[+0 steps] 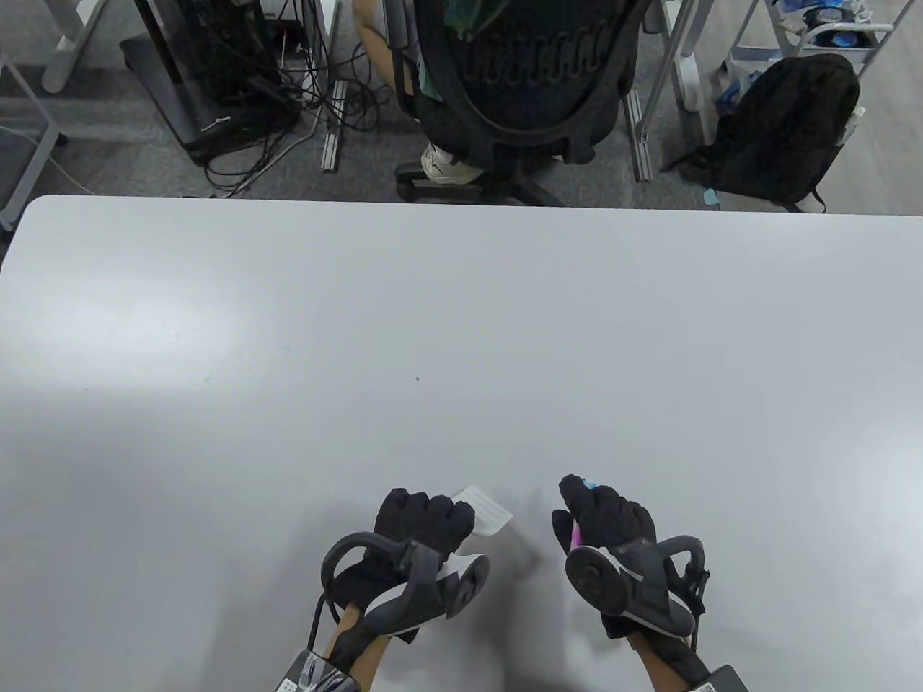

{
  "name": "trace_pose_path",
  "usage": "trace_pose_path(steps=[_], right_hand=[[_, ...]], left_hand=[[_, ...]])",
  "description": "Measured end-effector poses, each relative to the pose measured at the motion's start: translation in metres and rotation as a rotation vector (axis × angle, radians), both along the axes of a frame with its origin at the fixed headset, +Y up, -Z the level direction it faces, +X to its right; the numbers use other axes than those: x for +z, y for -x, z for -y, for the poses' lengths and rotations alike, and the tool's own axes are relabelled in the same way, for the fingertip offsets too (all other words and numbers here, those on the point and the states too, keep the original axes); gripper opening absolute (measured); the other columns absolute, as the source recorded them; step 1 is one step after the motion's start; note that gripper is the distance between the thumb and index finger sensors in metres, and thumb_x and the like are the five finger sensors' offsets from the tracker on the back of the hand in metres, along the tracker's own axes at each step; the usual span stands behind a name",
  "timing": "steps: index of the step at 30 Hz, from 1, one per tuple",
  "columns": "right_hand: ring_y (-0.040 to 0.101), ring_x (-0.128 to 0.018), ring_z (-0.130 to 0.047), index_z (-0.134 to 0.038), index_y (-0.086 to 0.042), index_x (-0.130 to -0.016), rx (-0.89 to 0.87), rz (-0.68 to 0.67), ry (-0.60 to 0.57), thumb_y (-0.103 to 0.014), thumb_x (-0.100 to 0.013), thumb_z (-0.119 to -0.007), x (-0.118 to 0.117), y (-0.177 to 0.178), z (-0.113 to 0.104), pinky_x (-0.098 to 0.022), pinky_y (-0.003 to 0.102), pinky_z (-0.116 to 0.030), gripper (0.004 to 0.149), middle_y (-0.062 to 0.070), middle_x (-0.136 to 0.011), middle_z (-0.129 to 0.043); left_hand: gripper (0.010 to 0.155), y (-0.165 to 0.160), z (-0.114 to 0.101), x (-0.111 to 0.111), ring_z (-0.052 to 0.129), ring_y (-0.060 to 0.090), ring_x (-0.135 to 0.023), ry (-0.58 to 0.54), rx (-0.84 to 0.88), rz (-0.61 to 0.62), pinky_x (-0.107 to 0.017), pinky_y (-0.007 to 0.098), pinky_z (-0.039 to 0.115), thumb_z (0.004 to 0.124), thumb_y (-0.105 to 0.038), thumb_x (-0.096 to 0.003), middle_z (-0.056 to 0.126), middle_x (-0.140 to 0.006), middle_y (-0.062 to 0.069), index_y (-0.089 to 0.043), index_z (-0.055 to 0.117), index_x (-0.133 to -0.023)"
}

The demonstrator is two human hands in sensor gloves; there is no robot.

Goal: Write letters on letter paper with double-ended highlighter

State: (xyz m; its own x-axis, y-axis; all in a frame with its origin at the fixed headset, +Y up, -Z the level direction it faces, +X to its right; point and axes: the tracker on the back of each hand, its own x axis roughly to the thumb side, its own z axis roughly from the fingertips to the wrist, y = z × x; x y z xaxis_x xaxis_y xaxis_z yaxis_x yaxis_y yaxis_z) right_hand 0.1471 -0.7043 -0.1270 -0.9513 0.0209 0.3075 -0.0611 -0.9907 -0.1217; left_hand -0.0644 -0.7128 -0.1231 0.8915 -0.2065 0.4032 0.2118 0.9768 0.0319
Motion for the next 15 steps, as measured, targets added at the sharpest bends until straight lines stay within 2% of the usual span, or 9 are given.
trace_pose_path(steps=[4, 7, 12, 15], right_hand=[[0.033, -0.057, -0.096, -0.066, -0.009, -0.103, -0.012, -0.005, 0.026, -0.042, -0.057, -0.061, 0.000, 0.000, 0.001, -0.054, 0.060, -0.078, 0.057, 0.029, -0.083, -0.082], [0.033, -0.058, -0.095, -0.065, -0.009, -0.104, -0.007, -0.009, 0.031, -0.042, -0.058, -0.061, 0.000, 0.000, 0.002, -0.055, 0.060, -0.077, 0.057, 0.029, -0.084, -0.081], [0.033, -0.059, -0.095, -0.065, -0.009, -0.104, 0.000, -0.012, 0.040, -0.043, -0.058, -0.061, 0.000, 0.000, 0.002, -0.055, 0.061, -0.077, 0.057, 0.029, -0.085, -0.080], [0.033, -0.059, -0.094, -0.064, -0.009, -0.104, 0.002, -0.016, 0.039, -0.043, -0.058, -0.060, 0.000, 0.000, 0.002, -0.055, 0.061, -0.076, 0.058, 0.029, -0.085, -0.080]], left_hand=[[0.040, -0.004, 0.014, 0.001, 0.091, 0.007, -0.088, 0.028, -0.077, 0.029, -0.080, 0.046, 0.071, 0.072, -0.043, -0.0574, 0.082, -0.100, -0.014, -0.041, 0.068, -0.097], [0.040, -0.004, 0.015, 0.001, 0.089, 0.007, -0.095, 0.049, -0.068, 0.028, -0.081, 0.047, 0.070, 0.072, -0.043, -0.0574, 0.079, -0.104, -0.015, -0.042, 0.068, -0.097], [0.052, -0.003, 0.016, -0.001, 0.071, 0.016, -0.113, 0.189, -0.105, 0.037, -0.084, 0.052, 0.063, 0.071, -0.045, -0.0569, 0.061, -0.119, -0.013, -0.041, 0.059, -0.107], [0.056, 0.001, 0.015, -0.003, 0.063, 0.020, -0.118, 0.255, -0.084, 0.038, -0.085, 0.055, 0.058, 0.071, -0.046, -0.0565, 0.055, -0.123, -0.012, -0.040, 0.055, -0.110]])
